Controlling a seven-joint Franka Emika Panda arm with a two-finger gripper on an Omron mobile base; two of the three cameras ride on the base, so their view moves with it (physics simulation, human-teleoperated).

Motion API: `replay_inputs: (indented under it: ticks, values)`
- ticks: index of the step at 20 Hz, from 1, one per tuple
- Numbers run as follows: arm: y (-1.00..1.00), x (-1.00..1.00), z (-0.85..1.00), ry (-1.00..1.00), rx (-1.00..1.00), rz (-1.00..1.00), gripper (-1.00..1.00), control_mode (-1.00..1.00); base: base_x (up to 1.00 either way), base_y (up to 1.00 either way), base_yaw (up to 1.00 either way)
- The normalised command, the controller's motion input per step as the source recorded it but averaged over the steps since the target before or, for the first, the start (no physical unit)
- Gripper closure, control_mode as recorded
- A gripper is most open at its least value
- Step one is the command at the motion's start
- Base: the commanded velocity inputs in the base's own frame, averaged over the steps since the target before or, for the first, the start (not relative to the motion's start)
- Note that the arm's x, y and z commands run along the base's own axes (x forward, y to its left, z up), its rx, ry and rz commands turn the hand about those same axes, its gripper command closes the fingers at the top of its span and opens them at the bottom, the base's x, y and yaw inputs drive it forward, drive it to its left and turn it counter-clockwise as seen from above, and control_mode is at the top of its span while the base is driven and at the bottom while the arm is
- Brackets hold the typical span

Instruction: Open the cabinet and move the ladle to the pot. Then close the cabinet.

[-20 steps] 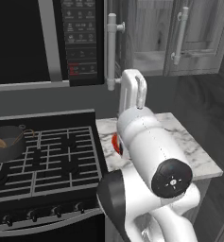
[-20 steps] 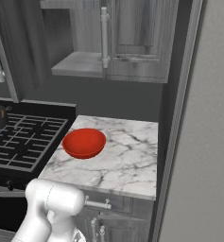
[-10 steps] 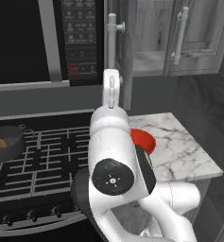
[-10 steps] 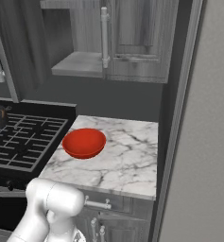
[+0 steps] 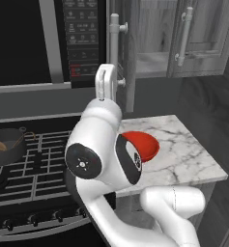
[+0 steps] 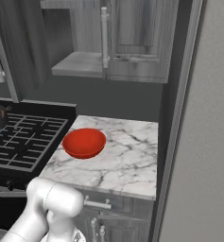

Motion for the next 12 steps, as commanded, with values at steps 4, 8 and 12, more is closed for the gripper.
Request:
replay_inputs:
  ticks: [4, 8, 12]
  values:
    - [0.00, 0.13, -0.03, 0.00, 0.00, -0.16, -1.00, -1.00, 0.00, 0.00, 0.00]
    - [-0.01, 0.01, -0.11, 0.00, 0.00, -0.13, -1.00, -1.00, 0.00, 0.00, 0.00]
    - [-0.04, 0.08, -0.11, 0.00, 0.00, -0.11, -1.00, -1.00, 0.00, 0.00, 0.00]
